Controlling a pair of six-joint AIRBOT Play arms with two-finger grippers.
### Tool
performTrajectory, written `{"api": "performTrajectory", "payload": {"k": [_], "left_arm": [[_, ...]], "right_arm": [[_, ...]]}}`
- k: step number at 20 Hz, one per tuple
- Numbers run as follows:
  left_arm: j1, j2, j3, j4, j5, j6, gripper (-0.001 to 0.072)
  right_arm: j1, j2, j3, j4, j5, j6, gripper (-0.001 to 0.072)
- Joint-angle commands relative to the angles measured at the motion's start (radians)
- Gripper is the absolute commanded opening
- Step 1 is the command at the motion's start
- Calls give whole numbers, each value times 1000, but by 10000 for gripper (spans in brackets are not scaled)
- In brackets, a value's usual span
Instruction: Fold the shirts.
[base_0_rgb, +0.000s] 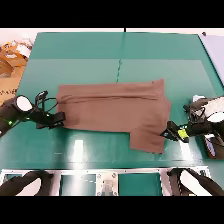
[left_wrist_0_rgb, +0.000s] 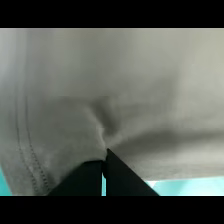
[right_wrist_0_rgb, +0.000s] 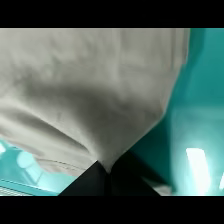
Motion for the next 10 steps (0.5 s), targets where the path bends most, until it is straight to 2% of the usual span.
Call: {"api": "performTrajectory", "payload": {"k": [1, 5, 10], "left_arm": [[10, 0, 12, 29, -92, 34, 20], [10, -2, 49, -38, -41, 85, 19], [10, -55, 184, -47, 23, 91, 18]], "right_arm": [[0, 96, 4, -68, 56, 55, 20], [9, 116, 61, 0, 34, 46, 21], [102, -21, 298, 71, -74, 47, 21]]}}
